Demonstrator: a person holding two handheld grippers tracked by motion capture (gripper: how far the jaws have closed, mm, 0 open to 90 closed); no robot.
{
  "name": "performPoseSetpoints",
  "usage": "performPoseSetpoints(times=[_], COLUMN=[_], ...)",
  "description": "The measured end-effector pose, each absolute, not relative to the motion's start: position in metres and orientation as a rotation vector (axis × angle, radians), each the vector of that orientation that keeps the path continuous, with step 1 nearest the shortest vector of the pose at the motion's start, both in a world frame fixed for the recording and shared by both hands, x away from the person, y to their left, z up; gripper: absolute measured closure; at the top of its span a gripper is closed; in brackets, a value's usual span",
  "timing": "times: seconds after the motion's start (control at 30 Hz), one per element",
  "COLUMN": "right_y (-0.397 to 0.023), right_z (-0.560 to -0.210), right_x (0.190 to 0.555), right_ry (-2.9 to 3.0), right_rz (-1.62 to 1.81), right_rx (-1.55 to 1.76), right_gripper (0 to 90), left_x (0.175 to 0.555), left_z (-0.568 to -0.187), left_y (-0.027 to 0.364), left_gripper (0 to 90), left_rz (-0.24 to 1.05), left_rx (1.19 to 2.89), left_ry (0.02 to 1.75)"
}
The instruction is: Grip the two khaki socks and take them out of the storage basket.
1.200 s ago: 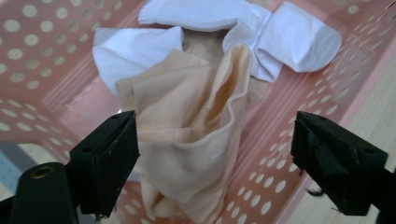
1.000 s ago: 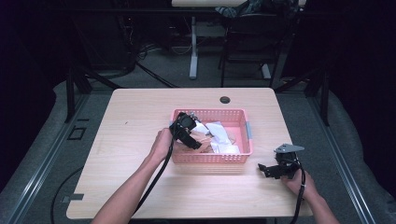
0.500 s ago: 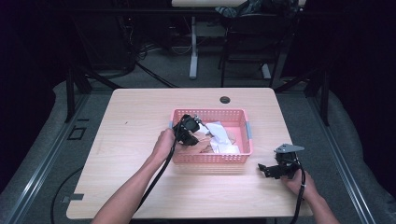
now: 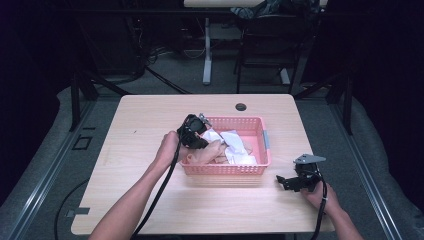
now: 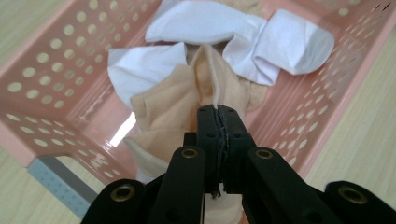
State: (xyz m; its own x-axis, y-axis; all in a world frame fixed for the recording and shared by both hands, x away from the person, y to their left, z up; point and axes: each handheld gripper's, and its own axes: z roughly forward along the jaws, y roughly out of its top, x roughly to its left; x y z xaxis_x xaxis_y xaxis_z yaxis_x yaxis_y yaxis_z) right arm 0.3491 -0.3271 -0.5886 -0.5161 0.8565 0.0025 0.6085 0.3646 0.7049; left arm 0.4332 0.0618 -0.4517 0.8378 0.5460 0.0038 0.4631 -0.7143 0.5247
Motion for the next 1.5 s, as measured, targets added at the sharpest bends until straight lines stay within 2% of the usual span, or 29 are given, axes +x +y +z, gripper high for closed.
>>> performPoseSetpoints(times=[1.03, 1.5], right_y=[-0.327, -0.327], right_z=[-0.589, -0.589], right_x=[0.349, 0.349], right_ry=[2.265, 2.267], right_rz=[0.937, 0.932], right_rx=[1.282, 1.278], right_gripper=[0.0, 0.0], left_x=[0.439, 0.441], left_z=[-0.383, -0.357], left_y=[0.069, 0.092], left_gripper=[88.2, 88.2], left_rz=[0.298, 0.353], left_rx=[2.478, 2.437], left_ry=[0.694, 0.726])
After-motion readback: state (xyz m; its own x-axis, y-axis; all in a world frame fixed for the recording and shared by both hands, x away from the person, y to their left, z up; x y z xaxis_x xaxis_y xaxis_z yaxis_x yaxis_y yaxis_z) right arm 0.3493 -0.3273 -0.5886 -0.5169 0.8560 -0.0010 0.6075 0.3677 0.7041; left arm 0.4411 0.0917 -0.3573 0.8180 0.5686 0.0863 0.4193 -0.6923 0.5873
